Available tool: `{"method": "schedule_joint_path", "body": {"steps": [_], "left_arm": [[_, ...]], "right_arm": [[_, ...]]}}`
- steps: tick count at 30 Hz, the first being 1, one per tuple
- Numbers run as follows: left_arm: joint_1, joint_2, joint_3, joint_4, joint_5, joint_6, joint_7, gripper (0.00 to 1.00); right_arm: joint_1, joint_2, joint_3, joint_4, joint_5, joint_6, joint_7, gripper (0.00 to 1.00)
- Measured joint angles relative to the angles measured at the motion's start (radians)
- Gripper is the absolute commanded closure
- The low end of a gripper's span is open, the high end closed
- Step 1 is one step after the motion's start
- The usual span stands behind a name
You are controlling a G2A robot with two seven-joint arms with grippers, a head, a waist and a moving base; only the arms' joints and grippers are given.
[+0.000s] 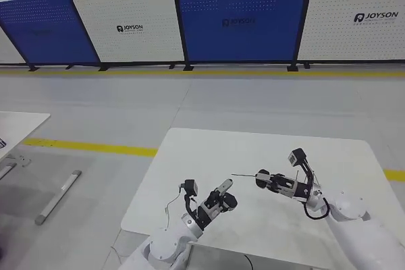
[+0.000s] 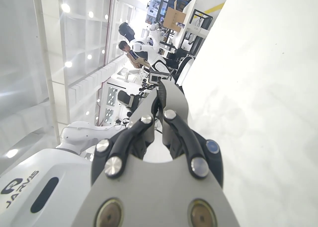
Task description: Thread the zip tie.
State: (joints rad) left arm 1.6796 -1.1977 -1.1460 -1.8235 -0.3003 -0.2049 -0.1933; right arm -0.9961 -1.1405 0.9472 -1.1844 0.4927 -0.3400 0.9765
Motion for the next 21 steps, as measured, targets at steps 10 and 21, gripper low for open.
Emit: {"method": "schedule_joint_path", "body": {"steps": [10, 21], "left_arm": [[-0.04, -0.011, 0.051, -0.01, 0.042, 0.014, 0.051, 0.0], [-0.153, -0.036, 0.14, 0.066, 0.096, 0.059, 0.131, 0.0]], "right_arm": [[-0.013, -0.003, -0.008, -0.025, -0.025, 0.016, -0.026, 1.0], [-0.023, -0.005, 0.0, -0.039, -0.019, 0.016, -0.018, 1.0]]}}
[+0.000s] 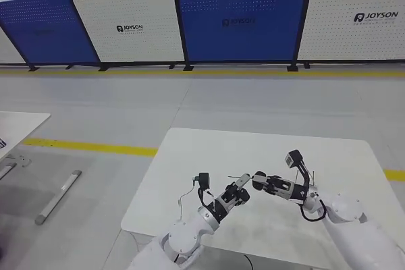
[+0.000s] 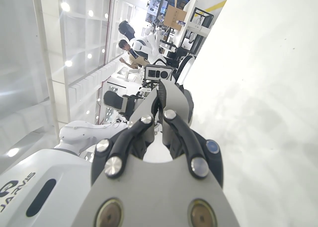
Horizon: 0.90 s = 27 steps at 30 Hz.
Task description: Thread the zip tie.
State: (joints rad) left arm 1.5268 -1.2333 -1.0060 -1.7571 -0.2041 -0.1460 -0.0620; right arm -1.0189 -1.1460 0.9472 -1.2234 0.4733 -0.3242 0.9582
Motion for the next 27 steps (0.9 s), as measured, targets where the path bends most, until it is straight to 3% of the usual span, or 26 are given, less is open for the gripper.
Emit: {"method": "schedule_joint_path", "body": {"steps": [8, 16, 27], "left_arm": [[-0.007, -0.002, -0.001, 0.004, -0.004, -0.001, 0.015, 0.0], [-0.086, -0.021, 0.026, 0.064, -0.018, -0.002, 0.068, 0.0], [-0.089, -0.023, 0.024, 0.074, -0.002, -0.006, 0.083, 0.0]], "right_arm": [[0.0, 0.0, 0.0, 0.0, 0.0, 0.0, 0.0, 1.0], [0.0, 0.0, 0.0, 0.0, 0.0, 0.0, 0.0, 1.0], [0.0, 0.0, 0.0, 0.0, 0.0, 0.0, 0.0, 1.0]]}}
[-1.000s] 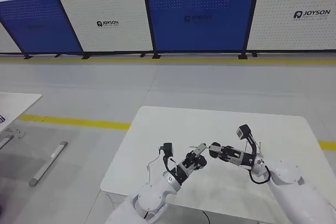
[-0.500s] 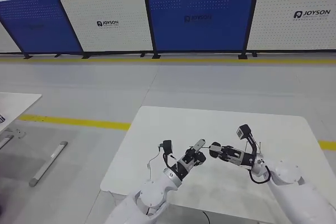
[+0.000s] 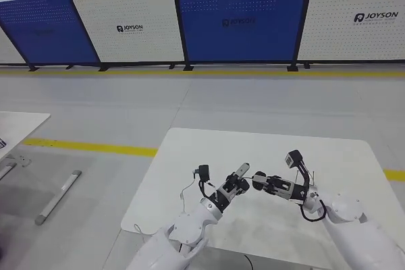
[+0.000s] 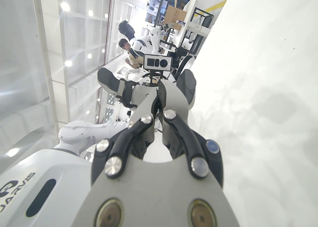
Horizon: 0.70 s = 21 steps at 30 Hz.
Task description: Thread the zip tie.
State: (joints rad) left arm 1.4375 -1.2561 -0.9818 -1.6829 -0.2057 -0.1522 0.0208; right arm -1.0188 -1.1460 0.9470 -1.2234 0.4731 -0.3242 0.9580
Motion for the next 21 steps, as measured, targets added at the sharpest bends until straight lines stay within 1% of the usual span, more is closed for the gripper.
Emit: {"method": "schedule_joint_path", "body": {"steps": [1, 2, 3, 4, 8, 9, 10, 11, 12, 14, 18, 21], "left_arm": [[-0.001, -0.001, -0.002, 0.004, -0.003, -0.005, 0.002, 0.0], [-0.001, -0.001, -0.005, 0.008, -0.008, -0.01, 0.001, 0.23], [-0.001, -0.001, -0.01, 0.014, -0.015, -0.016, -0.004, 0.51], [-0.001, -0.001, -0.013, 0.017, -0.02, -0.021, -0.008, 0.54], [0.009, 0.001, -0.025, 0.024, -0.024, -0.033, -0.023, 0.79], [0.011, 0.001, -0.026, 0.024, -0.022, -0.034, -0.026, 0.83], [0.012, 0.001, -0.027, 0.025, -0.021, -0.035, -0.027, 0.84], [0.013, 0.001, -0.028, 0.026, -0.02, -0.035, -0.028, 0.87], [0.014, 0.0, -0.029, 0.027, -0.02, -0.035, -0.029, 0.93], [0.014, 0.0, -0.029, 0.028, -0.017, -0.036, -0.029, 0.92], [0.017, -0.001, -0.027, 0.03, -0.013, -0.046, -0.035, 0.98], [0.02, -0.002, -0.028, 0.03, -0.007, -0.052, -0.042, 0.97]], "right_arm": [[0.0, 0.0, 0.0, 0.0, 0.0, 0.0, 0.0, 1.0], [0.0, 0.0, 0.0, 0.0, 0.0, 0.0, 0.0, 1.0], [0.0, 0.0, 0.0, 0.0, 0.0, 0.0, 0.0, 1.0], [0.0, 0.0, 0.0, 0.0, 0.0, 0.0, 0.0, 1.0], [0.0, 0.0, 0.0, 0.0, 0.0, 0.0, 0.0, 1.0], [0.0, 0.0, 0.0, 0.0, 0.0, 0.0, 0.0, 1.0], [0.0, 0.0, 0.0, 0.0, 0.0, 0.0, 0.0, 1.0], [0.0, 0.0, 0.0, 0.0, 0.0, 0.0, 0.0, 1.0], [0.0, 0.0, 0.0, 0.0, 0.0, 0.0, 0.0, 1.0], [0.0, 0.0, 0.0, 0.0, 0.0, 0.0, 0.0, 1.0], [0.0, 0.0, 0.0, 0.0, 0.0, 0.0, 0.0, 1.0], [0.0, 0.0, 0.0, 0.0, 0.0, 0.0, 0.0, 1.0]]}}
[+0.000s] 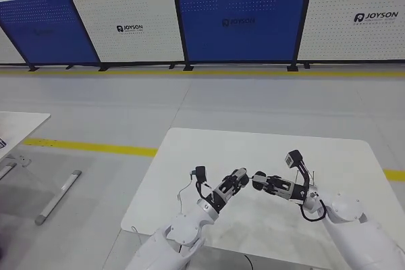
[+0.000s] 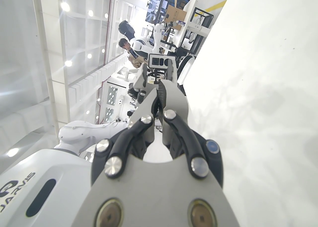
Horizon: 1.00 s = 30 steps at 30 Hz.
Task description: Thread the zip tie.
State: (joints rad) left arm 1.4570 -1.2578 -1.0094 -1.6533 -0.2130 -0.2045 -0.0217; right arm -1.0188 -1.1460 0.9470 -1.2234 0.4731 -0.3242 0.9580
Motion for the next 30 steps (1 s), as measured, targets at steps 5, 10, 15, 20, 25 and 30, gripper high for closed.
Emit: {"method": "schedule_joint_path", "body": {"steps": [5, 10, 15, 20, 25, 30], "left_arm": [[0.006, 0.0, 0.0, -0.001, 0.012, -0.01, -0.009, 0.73], [0.016, 0.001, -0.004, -0.005, 0.022, -0.016, -0.021, 0.56], [0.023, 0.002, -0.009, -0.012, 0.032, -0.018, -0.024, 0.6], [0.025, 0.001, -0.01, -0.012, 0.05, -0.016, -0.013, 0.69], [0.028, 0.0, -0.002, -0.006, 0.085, -0.019, -0.003, 0.88], [0.027, -0.001, 0.0, -0.001, 0.088, -0.021, -0.004, 1.0]], "right_arm": [[0.0, 0.0, 0.0, 0.0, 0.0, 0.0, 0.0, 1.0], [0.0, 0.0, 0.0, 0.0, 0.0, 0.0, 0.0, 1.0], [0.0, 0.0, 0.0, 0.0, 0.0, 0.0, 0.0, 1.0], [0.0, 0.0, 0.0, 0.0, 0.0, 0.0, 0.0, 1.0], [0.0, 0.0, 0.0, 0.0, 0.0, 0.0, 0.0, 1.0], [0.0, 0.0, 0.0, 0.0, 0.0, 0.0, 0.0, 1.0]]}}
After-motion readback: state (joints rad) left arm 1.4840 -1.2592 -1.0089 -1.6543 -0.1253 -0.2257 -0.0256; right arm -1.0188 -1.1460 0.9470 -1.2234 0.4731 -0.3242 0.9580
